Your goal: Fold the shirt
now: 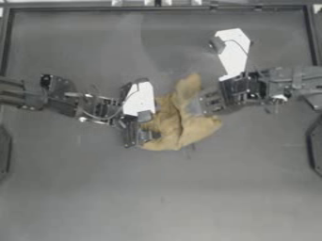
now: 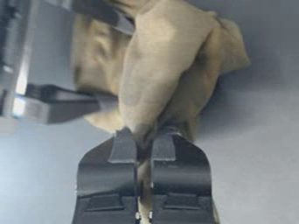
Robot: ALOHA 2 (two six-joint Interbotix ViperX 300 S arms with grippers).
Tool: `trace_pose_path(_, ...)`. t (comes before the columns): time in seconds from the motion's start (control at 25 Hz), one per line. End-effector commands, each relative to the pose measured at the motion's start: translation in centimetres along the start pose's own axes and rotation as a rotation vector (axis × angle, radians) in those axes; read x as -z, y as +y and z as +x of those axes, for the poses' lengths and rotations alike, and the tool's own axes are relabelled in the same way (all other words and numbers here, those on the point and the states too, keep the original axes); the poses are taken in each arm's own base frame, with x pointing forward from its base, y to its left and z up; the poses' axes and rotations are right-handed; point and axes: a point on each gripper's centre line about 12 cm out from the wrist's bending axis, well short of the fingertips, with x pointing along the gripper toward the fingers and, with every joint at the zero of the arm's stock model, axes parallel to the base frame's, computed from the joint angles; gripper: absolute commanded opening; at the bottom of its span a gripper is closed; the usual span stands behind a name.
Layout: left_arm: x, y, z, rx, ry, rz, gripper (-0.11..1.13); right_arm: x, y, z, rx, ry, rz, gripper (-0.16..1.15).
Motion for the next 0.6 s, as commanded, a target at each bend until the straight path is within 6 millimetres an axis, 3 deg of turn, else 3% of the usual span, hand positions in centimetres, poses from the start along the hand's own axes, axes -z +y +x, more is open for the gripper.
trace_pose_path(0.04,-1.4,0.1,0.0,-0.003,-0.035,0.012,1.01,-1.1,1.5,-0.4,-0.034,-0.026,0.004,0.04)
trace_pose_path(0.36,-2.6,0.1,-0.9,-0.007,-0.065,0.016,1.02,-1.5,1.7,1.9,0.061,0.016,-0.013,0.04)
trace_pose_path(0.6,-5.2,0.3,-4.7,-0.039,-0.128,0.033,1.02,-1.5,1.5,2.2,0.128,0.041,-0.024,0.04)
